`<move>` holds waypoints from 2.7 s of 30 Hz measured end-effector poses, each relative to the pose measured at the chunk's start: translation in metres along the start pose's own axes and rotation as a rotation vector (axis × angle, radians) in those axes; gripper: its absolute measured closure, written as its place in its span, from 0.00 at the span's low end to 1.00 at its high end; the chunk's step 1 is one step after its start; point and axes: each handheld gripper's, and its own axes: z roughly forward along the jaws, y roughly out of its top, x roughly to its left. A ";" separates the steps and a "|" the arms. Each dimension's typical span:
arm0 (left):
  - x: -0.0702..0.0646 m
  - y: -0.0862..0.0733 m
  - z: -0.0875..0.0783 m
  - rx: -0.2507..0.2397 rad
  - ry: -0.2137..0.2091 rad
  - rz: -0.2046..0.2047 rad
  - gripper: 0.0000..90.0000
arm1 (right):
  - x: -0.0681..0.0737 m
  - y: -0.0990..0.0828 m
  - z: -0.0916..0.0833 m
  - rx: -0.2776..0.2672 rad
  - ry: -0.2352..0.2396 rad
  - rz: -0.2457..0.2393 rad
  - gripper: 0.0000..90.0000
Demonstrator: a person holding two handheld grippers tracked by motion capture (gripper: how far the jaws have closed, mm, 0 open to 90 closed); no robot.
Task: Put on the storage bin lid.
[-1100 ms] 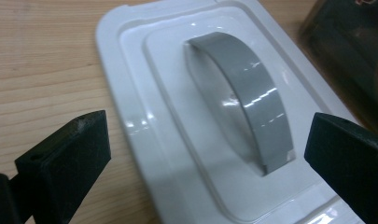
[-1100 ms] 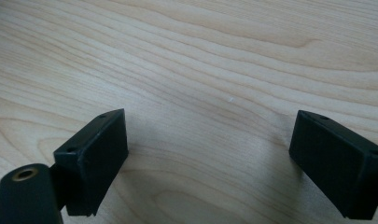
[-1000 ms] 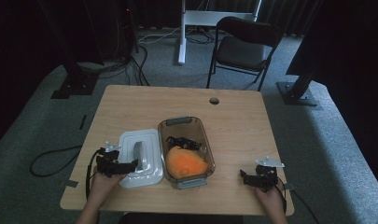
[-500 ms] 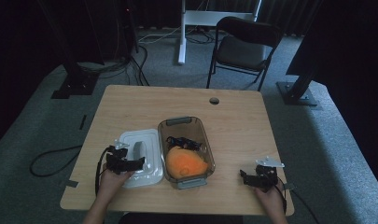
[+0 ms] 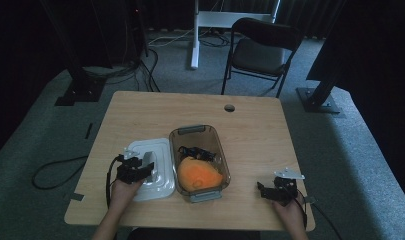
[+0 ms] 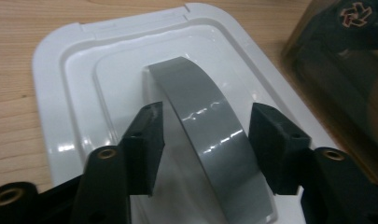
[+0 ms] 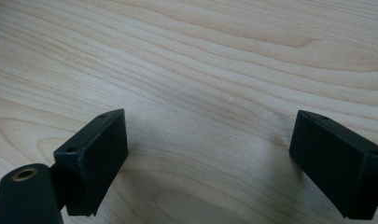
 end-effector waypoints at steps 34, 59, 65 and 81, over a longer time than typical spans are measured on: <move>0.022 0.006 -0.024 -0.058 0.060 -0.054 0.75 | 0.017 0.010 0.006 -0.005 0.043 -0.051 0.12; 0.034 0.021 -0.069 -0.147 0.038 -0.073 0.75 | 0.095 0.043 0.038 -0.042 0.274 -0.184 0.14; 0.032 0.031 -0.084 -0.175 0.037 -0.056 0.75 | 0.101 0.044 0.039 -0.042 0.289 -0.203 0.14; 0.021 0.048 -0.113 -0.245 0.023 -0.020 0.75 | 0.126 0.048 0.043 -0.037 0.333 -0.249 0.14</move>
